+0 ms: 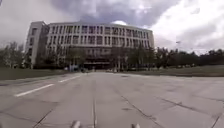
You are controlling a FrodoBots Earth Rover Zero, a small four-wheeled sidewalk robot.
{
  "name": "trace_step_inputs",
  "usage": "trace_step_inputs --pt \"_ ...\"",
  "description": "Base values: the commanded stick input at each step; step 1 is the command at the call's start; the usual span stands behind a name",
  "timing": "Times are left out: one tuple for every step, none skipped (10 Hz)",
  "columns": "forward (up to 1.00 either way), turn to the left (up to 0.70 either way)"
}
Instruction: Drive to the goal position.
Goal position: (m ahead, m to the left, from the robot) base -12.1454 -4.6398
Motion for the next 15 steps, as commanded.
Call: trace_step_inputs --pt "0.7 0.0" --pt "0.7 0.0" --pt "0.7 0.0" --pt "0.7 0.0" --pt "0.7 0.0" --pt "0.7 0.0" --pt "0.7 0.0" --pt "0.7 0.0" --pt "0.7 0.0" --pt "0.7 0.01" --pt "0.7 0.16" --pt "0.7 0.35" --pt "0.7 0.35" --pt "0.7 0.35" --pt "0.7 0.35"
